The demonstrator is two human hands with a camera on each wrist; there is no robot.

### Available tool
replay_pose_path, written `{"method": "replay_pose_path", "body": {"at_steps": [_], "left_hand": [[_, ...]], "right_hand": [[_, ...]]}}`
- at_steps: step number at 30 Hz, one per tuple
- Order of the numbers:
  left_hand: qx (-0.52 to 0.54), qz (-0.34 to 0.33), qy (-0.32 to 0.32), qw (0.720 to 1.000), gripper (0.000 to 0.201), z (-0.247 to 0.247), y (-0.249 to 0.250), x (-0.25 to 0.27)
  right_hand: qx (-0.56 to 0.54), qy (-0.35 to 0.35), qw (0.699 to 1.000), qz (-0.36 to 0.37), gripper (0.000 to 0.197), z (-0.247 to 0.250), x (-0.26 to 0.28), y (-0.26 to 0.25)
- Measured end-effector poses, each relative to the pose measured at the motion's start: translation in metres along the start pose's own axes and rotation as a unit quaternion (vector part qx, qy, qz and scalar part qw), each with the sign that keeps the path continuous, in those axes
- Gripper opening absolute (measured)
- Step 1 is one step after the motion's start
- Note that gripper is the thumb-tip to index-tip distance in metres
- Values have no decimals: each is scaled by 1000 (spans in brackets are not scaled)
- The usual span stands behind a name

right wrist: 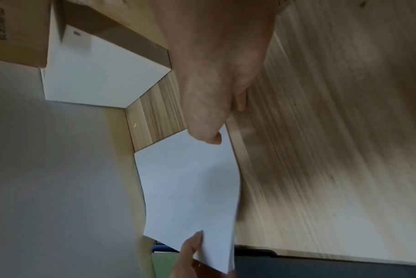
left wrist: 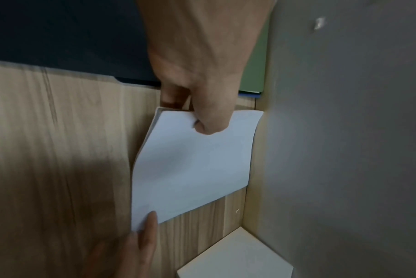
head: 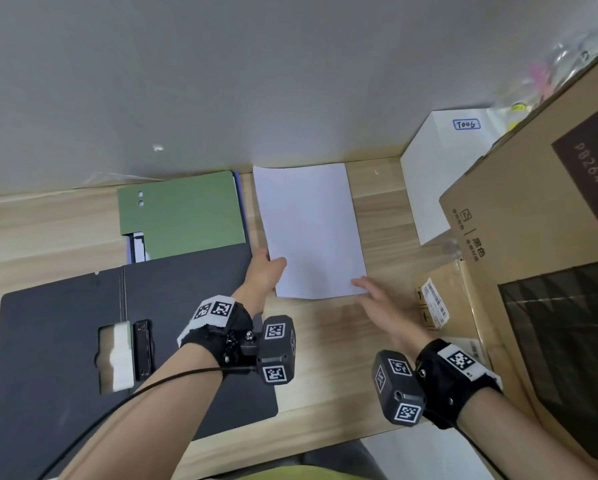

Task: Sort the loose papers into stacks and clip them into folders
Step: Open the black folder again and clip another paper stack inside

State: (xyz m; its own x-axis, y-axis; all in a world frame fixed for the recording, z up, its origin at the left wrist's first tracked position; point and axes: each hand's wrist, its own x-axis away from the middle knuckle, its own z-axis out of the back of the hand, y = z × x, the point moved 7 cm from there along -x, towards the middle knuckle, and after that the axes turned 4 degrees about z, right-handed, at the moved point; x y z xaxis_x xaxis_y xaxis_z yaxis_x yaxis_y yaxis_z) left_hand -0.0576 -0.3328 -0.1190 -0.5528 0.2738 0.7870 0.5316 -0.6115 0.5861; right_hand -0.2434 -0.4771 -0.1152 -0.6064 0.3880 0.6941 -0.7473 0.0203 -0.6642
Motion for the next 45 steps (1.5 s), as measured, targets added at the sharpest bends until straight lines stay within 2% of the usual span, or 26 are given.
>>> {"method": "replay_pose_path", "body": {"at_steps": [1,2,3,7,10,13,16,18,22,26,31,33,35,37,40,45], "left_hand": [[5,-6,-20,1000,51,-2,0,0],[7,-15,-33,999,63,-1,-1,-1],[2,-27,-40,999,66,-1,2,4],[15,-45,-55,997,44,9,11,31],[12,-12,-90,996,30,22,0,47],[-5,14,-132,991,31,39,-21,52],[-34,32,-120,992,39,61,-41,54],[-53,22,-109,992,41,73,-48,60],[-52,-50,-102,992,44,92,-37,77],[-22,-162,-74,984,50,122,-10,97],[35,-288,30,957,52,189,32,139],[50,-326,84,940,49,220,46,155],[60,-353,110,927,49,244,51,166],[55,-355,107,927,49,261,41,166],[48,-321,83,942,56,277,-2,146],[14,-274,72,959,32,273,-52,125]], "right_hand": [[-9,7,1000,-3,41,0,2,0],[-18,19,1000,-8,39,1,5,1],[-29,37,999,-18,39,4,7,3],[-84,111,987,-75,41,10,19,17],[-186,79,974,-98,34,-7,18,21],[-190,54,975,-99,18,-26,23,15],[-186,46,976,-100,15,-44,33,11],[-181,51,977,-103,14,-54,36,13],[-206,103,971,-59,26,-63,48,-7],[-214,143,965,51,32,-70,67,-60],[-206,182,938,209,42,-93,80,-155],[-216,169,925,264,43,-107,86,-196],[-215,146,919,296,40,-124,91,-224],[-190,115,930,292,38,-145,86,-232],[-141,70,956,248,39,-174,71,-208],[-108,63,970,209,28,-197,67,-172]]}}
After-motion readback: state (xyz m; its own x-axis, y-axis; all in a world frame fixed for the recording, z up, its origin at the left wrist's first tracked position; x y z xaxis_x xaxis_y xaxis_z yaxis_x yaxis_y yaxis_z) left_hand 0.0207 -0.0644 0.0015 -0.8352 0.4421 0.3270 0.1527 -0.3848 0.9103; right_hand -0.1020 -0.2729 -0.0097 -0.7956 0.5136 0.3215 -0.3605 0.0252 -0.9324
